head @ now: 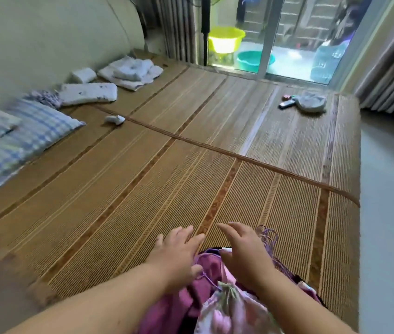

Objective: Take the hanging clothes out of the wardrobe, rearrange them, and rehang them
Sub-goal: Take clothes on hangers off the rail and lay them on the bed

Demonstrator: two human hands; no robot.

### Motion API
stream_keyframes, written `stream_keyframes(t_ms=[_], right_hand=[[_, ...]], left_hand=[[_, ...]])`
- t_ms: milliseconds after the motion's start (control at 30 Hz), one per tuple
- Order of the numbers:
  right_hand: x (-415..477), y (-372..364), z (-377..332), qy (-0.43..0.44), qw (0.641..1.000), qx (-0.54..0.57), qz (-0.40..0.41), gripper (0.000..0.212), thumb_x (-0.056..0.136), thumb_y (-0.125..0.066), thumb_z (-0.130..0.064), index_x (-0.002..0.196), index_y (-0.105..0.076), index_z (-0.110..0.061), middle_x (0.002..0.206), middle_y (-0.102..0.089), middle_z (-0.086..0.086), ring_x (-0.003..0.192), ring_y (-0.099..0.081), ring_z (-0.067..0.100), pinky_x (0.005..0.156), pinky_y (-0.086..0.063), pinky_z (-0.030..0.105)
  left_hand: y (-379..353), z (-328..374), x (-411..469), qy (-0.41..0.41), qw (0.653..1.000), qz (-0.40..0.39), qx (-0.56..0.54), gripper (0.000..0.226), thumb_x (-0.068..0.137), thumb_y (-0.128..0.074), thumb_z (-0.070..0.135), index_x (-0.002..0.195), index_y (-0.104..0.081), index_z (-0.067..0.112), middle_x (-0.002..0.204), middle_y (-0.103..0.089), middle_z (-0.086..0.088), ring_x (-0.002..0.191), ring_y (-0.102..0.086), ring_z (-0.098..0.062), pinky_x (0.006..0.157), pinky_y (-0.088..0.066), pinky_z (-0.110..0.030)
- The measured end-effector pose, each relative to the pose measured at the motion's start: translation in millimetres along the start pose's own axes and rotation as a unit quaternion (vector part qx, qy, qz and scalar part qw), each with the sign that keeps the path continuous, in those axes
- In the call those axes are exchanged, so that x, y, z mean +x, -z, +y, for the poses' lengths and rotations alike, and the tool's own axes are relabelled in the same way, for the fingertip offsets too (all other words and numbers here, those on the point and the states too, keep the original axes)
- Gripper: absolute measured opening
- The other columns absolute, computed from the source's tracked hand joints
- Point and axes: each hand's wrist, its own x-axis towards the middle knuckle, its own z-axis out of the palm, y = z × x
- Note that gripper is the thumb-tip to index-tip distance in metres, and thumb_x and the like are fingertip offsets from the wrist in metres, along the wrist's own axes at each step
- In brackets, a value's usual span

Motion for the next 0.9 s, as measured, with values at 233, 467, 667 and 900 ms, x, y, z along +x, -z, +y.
stream_keyframes(t_ms=[233, 467, 667, 900], right_hand=[[28.6, 45.4, -192.8, 0.231, 0.973, -0.025, 0.006, 0.064, 0.088, -0.053, -0.041, 0.145, -0.025, -0.038, 0.147, -0.033, -0.007, 0.135, -0.026, 0.015, 0.114, -0.025, 0.035], [2.4, 72.8, -391.7, 0.423, 0.904, -0.056, 0.004, 0.059, 0.089, -0.052, -0.045, 0.142, -0.028, -0.042, 0.150, -0.030, -0.005, 0.138, -0.027, 0.018, 0.113, -0.028, 0.037], [-71.9, 56.4, -550.7, 0.548, 0.834, -0.055, -0.026, 0.052, 0.085, -0.054, -0.039, 0.135, -0.040, -0.038, 0.144, -0.035, -0.005, 0.132, -0.034, 0.021, 0.106, -0.030, 0.037], [-173.4, 24.2, -700.3, 0.646, 0.762, -0.035, -0.047, 0.056, 0.084, -0.054, -0.041, 0.138, -0.038, -0.038, 0.147, -0.032, -0.004, 0.135, -0.031, 0.021, 0.110, -0.028, 0.041]], left_hand=[[106.7, -84.2, -116.6, 0.131, 0.977, 0.167, -0.012, 0.067, 0.092, -0.042, 0.052, 0.148, -0.014, 0.029, 0.159, -0.005, 0.003, 0.145, 0.000, -0.021, 0.115, -0.003, -0.053], [165.7, -174.2, -294.6, 0.277, 0.916, 0.291, -0.007, 0.070, 0.086, -0.046, 0.056, 0.147, -0.019, 0.034, 0.158, -0.012, 0.004, 0.143, -0.008, -0.019, 0.117, -0.013, -0.043], [165.4, -222.7, -465.4, 0.381, 0.855, 0.349, 0.036, 0.073, 0.080, -0.045, 0.058, 0.146, -0.021, 0.036, 0.157, -0.018, 0.003, 0.141, -0.016, -0.019, 0.113, -0.020, -0.040], [146.2, -262.0, -630.9, 0.491, 0.791, 0.364, 0.040, 0.072, 0.082, -0.046, 0.061, 0.145, -0.021, 0.035, 0.155, -0.018, 0.004, 0.141, -0.015, -0.019, 0.110, -0.019, -0.042]])
